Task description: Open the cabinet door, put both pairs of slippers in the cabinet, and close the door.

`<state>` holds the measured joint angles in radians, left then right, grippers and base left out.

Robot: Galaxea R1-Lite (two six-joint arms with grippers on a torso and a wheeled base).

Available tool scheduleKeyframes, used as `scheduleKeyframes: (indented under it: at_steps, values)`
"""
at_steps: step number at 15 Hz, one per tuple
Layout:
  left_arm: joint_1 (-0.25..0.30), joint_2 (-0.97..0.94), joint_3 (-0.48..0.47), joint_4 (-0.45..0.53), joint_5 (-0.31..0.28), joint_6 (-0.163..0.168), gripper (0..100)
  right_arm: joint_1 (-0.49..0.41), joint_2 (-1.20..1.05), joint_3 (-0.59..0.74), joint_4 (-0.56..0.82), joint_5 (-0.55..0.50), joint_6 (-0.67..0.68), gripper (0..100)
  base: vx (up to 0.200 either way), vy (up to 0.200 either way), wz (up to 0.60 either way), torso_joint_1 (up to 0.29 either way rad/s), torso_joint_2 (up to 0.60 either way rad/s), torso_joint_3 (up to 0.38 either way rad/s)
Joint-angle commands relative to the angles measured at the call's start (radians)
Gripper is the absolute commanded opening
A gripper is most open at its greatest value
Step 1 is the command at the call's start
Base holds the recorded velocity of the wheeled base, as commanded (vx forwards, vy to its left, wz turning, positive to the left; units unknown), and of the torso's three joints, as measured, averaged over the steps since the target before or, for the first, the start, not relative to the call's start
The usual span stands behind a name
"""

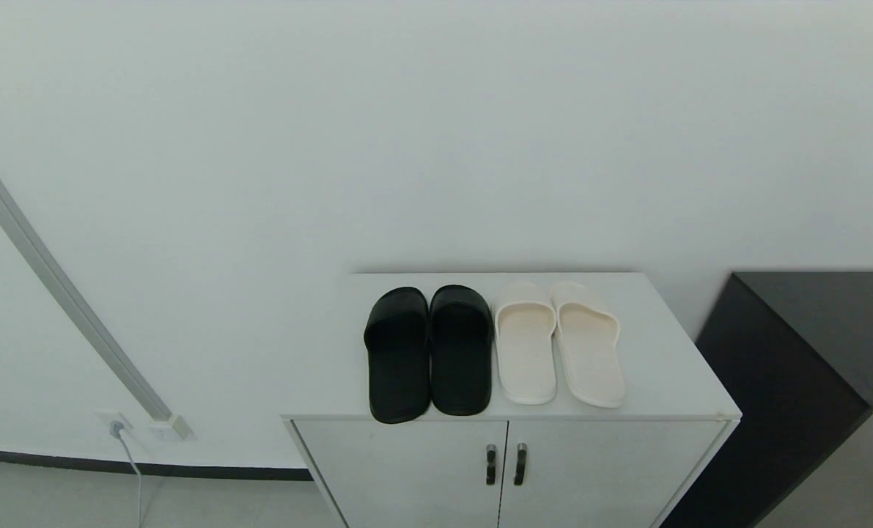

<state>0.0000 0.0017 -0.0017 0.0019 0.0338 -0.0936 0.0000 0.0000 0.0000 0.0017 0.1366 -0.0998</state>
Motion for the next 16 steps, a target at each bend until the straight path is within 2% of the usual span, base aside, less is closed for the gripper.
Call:
scheduleKeyframes:
  at_steps: [1, 3, 4, 5, 6, 7, 8, 10, 11, 15, 16]
  values:
    - [0.000, 0.000, 0.000, 0.000, 0.021, 0.000, 0, 0.000, 0.002, 0.000, -0.002, 0.000, -0.014, 100, 0.000, 0.000, 0.00, 0.000, 0.00, 0.000]
    - [-0.002, 0.000, 0.000, 0.001, 0.024, 0.002, 0, 0.000, 0.009, -0.008, 0.000, 0.000, -0.015, 100, 0.000, 0.000, 0.00, 0.000, 0.00, 0.000]
    - [0.000, 0.000, 0.000, 0.001, 0.024, 0.005, 0, 0.005, 0.084, -0.118, -0.008, 0.003, 0.017, 100, 0.000, 0.000, 0.00, 0.000, 0.00, 0.000]
    - [0.000, 0.000, 0.000, 0.000, 0.024, 0.003, 0, 0.017, 0.224, -0.324, 0.031, 0.014, 0.149, 100, 0.000, 0.000, 0.00, 0.000, 0.00, 0.000]
    - [0.000, 0.000, 0.000, 0.000, 0.026, 0.002, 0, 0.023, 0.328, -0.388, 0.075, 0.070, 0.146, 100, 0.000, 0.000, 0.00, 0.000, 0.00, 0.000]
    - [0.000, 0.000, 0.000, 0.000, 0.026, 0.000, 0, 0.020, 0.443, -0.391, 0.086, 0.136, 0.106, 100, 0.000, 0.000, 0.00, 0.000, 0.00, 0.000]
    - [0.000, 0.000, 0.000, 0.000, 0.026, -0.001, 0, 0.026, 0.574, -0.393, 0.063, 0.153, 0.103, 100, 0.000, 0.000, 0.00, 0.000, 0.00, 0.000]
    - [0.000, 0.000, 0.000, 0.000, 0.026, 0.003, 0, 0.115, 0.784, -0.396, -0.098, 0.141, 0.117, 100, 0.000, 0.000, 0.00, 0.000, 0.00, 0.000]
    - [0.000, 0.000, 0.000, 0.000, 0.024, 0.005, 0, 0.169, 0.865, -0.399, -0.161, 0.107, 0.132, 100, 0.000, 0.000, 0.00, 0.000, 0.00, 0.000]
    - [0.000, 0.000, 0.000, 0.000, 0.023, 0.005, 0, 0.681, 1.218, -0.474, -0.422, -0.356, 0.302, 100, 0.000, 0.000, 0.00, 0.000, 0.00, 0.000]
    - [0.000, 0.000, 0.000, 0.000, 0.023, 0.005, 0, 0.719, 1.267, -0.491, -0.453, -0.400, 0.315, 100, 0.000, 0.000, 0.00, 0.000, 0.00, 0.000]
